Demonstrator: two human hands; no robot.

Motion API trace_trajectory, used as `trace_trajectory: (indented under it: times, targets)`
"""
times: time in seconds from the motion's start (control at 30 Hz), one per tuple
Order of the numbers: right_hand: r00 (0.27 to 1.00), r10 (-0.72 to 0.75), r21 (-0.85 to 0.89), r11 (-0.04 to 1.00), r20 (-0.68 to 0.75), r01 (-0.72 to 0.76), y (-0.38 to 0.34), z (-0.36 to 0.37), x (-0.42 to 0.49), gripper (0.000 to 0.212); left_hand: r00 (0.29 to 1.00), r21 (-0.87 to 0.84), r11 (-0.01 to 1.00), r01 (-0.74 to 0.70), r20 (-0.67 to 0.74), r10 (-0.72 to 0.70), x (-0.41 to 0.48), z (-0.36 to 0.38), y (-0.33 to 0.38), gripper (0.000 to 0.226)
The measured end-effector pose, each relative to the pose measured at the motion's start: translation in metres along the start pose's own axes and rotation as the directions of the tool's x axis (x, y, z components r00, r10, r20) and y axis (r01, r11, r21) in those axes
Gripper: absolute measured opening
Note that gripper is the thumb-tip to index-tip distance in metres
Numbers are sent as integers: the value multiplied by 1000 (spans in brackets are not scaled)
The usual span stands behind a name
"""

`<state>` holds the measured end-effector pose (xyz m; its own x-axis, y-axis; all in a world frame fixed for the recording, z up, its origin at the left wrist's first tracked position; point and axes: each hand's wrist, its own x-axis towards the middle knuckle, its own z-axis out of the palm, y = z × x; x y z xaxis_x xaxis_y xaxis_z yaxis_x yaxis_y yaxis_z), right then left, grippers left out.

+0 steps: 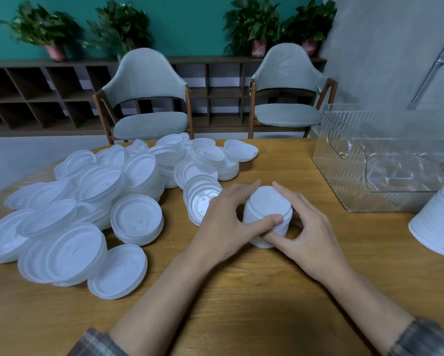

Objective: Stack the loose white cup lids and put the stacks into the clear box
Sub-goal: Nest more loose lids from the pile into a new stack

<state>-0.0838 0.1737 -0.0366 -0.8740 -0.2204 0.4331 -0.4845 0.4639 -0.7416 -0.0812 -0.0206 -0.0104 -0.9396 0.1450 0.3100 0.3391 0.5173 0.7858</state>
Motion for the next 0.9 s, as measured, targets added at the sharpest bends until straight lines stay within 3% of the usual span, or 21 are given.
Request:
trace_trajectory:
  times: [0.07, 0.13, 0.27, 0.43, 0.67, 0.9]
  targets:
    - [1000, 5, -12, 1000, -2, -5, -2, 0, 0, 89, 999, -23, 1000, -6, 43, 7, -5, -4, -1, 79]
    - [1000, 6, -25, 1000, -16, -6, -2, 1, 0, 87, 999, 13, 999, -32, -6, 32, -12, -10, -5, 69]
    - [1000, 29, -35, 999, -10, -29, -1, 1, 0, 85, 960, 347, 931, -117, -202, 196, -28, -34, -33, 32]
    - [999, 46, -52, 998, 1, -46, -2, 0, 0, 85, 966, 556, 817, -154, -88, 242, -33, -41, -50, 30]
    - [998, 59, -57, 997, 13, -58, -1, -1, 1, 85, 968, 492, 859, -143, -112, 225, -31, -37, -49, 30]
    - [999, 47, -62, 997, 15, -46, -3, -1, 1, 87, 976, 252, 964, -81, -176, 128, -25, -35, -41, 31]
